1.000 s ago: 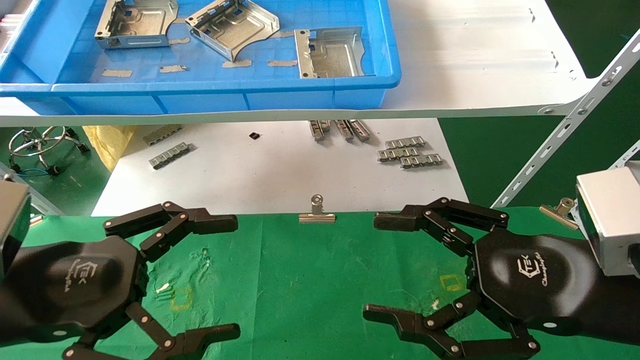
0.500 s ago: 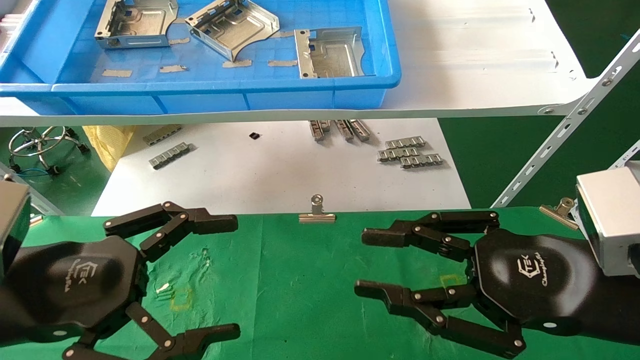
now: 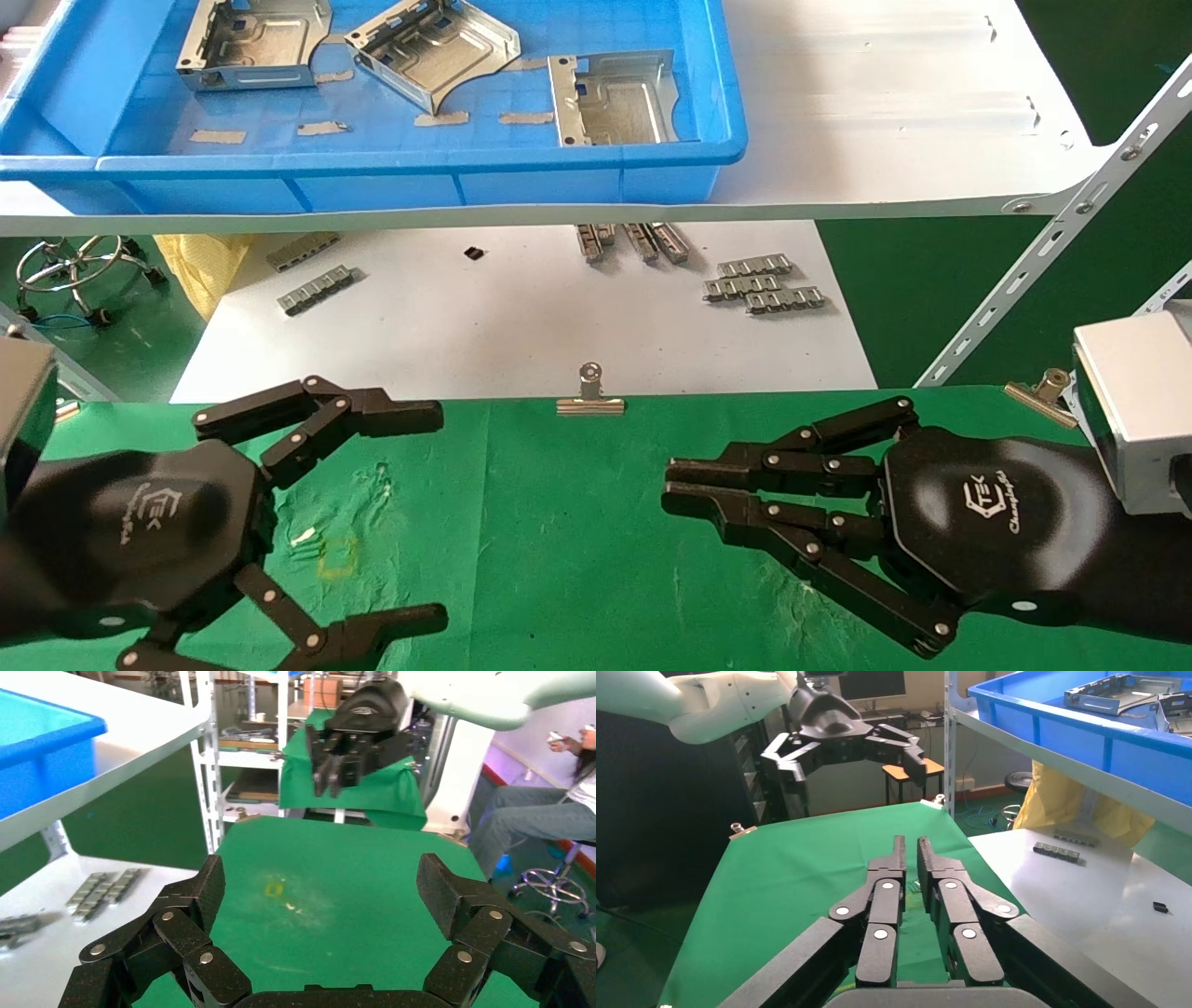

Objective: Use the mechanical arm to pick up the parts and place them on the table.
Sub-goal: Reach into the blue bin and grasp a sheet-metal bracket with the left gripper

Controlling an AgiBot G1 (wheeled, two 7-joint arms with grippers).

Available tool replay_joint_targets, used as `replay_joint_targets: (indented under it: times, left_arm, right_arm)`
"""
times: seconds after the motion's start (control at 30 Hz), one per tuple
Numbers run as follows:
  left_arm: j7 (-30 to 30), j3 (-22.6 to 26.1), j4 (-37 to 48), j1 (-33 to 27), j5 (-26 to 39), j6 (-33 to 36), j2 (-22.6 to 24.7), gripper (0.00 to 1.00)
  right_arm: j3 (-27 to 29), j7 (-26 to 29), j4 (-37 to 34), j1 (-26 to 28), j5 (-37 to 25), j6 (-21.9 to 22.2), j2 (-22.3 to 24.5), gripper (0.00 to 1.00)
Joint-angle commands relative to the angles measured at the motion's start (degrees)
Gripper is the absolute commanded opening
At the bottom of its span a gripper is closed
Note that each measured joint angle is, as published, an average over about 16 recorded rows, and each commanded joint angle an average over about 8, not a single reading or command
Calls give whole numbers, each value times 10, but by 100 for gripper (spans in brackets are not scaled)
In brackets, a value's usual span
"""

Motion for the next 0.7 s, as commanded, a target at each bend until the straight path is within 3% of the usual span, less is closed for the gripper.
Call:
replay_joint_targets:
  times: [0.03,0.37,0.7]
  left_arm:
    - [0,-1,0,-2,1,-3,-1,100]
    - [-28,12,78,-147,65,-53,33,100]
    - [-4,88,329,-364,221,-97,155,100]
  right_arm:
    - [0,0,0,0,0,0,0,0]
    - [0,0,0,0,0,0,0,0]
    - [0,0,0,0,0,0,0,0]
